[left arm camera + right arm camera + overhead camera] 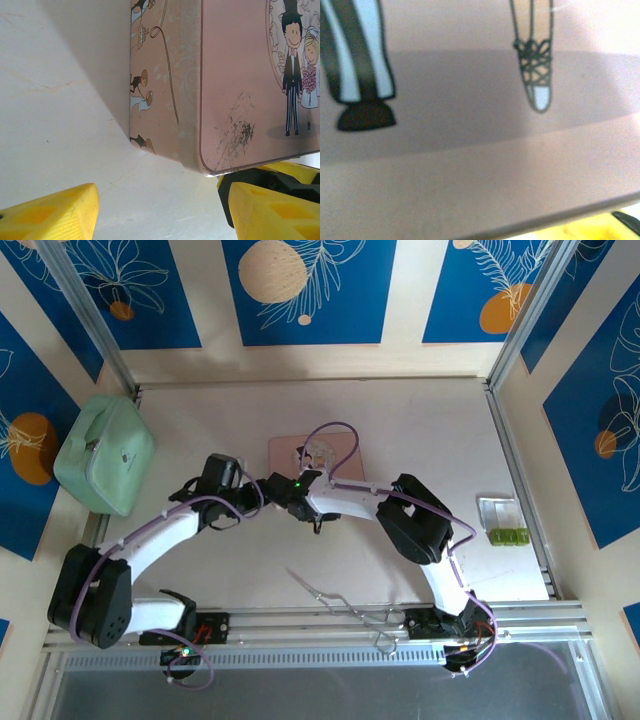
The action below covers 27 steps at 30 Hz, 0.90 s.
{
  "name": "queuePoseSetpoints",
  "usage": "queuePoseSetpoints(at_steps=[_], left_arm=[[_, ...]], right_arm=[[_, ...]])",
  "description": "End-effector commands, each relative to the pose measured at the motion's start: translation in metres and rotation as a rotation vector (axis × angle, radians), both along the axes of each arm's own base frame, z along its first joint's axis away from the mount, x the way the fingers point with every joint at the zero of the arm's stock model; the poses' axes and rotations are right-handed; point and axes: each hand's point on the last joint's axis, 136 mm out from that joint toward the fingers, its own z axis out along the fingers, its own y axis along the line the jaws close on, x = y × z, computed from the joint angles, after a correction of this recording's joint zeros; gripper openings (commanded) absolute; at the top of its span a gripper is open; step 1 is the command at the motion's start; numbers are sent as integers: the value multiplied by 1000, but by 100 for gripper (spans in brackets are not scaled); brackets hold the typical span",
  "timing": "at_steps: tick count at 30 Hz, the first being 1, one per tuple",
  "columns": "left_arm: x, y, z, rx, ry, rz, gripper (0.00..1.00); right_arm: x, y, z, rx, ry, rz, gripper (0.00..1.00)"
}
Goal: Unlock the padlock with the key
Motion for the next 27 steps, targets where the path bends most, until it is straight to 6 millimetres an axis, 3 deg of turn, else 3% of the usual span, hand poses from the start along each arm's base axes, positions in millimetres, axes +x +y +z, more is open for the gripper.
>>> queuePoseSetpoints(at_steps=[1,7,10,21,27], left_arm=[[23,-23,38,-91,-112,-42,66],[24,-28,32,-111,-93,-47,62],[24,-27,31,-107,-93,-45,62],[24,-28,30,-101,-86,-53,60],[26,-31,30,-101,-78,-70,64]], right_arm=[[-10,1,-5,-51,-5,1,46],[-13,-4,-7,-72,3,-6,48],[-11,-5,-7,-79,2,-8,42],[-10,28,-10,46,-21,201,41],[-17,37,5,165,-36,306,55]])
